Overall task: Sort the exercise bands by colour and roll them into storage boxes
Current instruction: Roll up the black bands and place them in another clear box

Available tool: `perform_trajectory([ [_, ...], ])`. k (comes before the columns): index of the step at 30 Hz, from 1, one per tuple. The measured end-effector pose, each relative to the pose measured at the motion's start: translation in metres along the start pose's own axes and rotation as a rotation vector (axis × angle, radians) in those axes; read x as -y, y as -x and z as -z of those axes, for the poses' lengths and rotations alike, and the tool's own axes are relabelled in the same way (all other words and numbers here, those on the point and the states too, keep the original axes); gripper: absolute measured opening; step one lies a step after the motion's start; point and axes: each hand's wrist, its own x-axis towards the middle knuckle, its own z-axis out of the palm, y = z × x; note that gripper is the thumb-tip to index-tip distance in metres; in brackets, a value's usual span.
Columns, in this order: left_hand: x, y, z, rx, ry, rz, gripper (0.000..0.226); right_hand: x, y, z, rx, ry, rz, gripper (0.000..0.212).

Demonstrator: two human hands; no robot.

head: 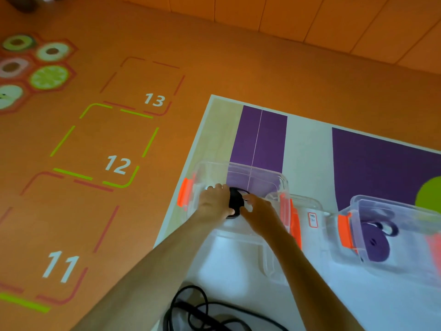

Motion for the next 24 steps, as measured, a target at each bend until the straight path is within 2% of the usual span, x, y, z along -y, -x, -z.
perform_trajectory([
  [4, 0.008, 0.054, 0.026, -0.228, -0.003, -0.157, 0.040, 0.009, 0.061, 0.024, -0.130, 0.030, 0.164, 0.033],
  [8, 0.020, 0.136, 0.026, -0.508, 0.064, -0.278, 0.025, 0.005, 0.132, 0.022, -0.412, 0.064, 0.368, 0.020],
  [11, 0.029, 0.187, 0.000, -0.625, 0.162, -0.338, 0.021, -0.010, 0.178, 0.006, -0.534, 0.062, 0.462, 0.018],
  [13, 0.036, 0.214, -0.024, -0.641, 0.273, -0.340, 0.021, -0.024, 0.203, -0.013, -0.547, 0.053, 0.506, 0.019],
  [15, 0.044, 0.239, -0.055, -0.602, 0.443, -0.282, 0.019, -0.049, 0.217, -0.043, -0.485, 0.081, 0.526, 0.018],
  [16, 0.048, 0.248, -0.073, -0.572, 0.509, -0.245, 0.019, -0.062, 0.221, -0.060, -0.399, 0.114, 0.491, 0.022],
  [18, 0.056, 0.259, -0.107, -0.484, 0.545, -0.184, 0.023, -0.087, 0.221, -0.094, -0.136, 0.220, 0.339, 0.049],
  [20, 0.062, 0.262, -0.137, -0.320, 0.507, -0.102, 0.037, -0.103, 0.222, -0.122, 0.059, 0.302, 0.146, 0.070],
  [22, 0.064, 0.262, -0.166, -0.072, 0.423, 0.015, 0.061, -0.110, 0.224, -0.138, 0.064, 0.355, 0.055, 0.063],
  [23, 0.064, 0.262, -0.179, 0.009, 0.359, 0.034, 0.063, -0.112, 0.225, -0.143, 0.021, 0.375, 0.037, 0.051],
  [24, 0.065, 0.263, -0.190, 0.015, 0.302, 0.033, 0.056, -0.113, 0.225, -0.147, -0.016, 0.417, 0.034, 0.038],
])
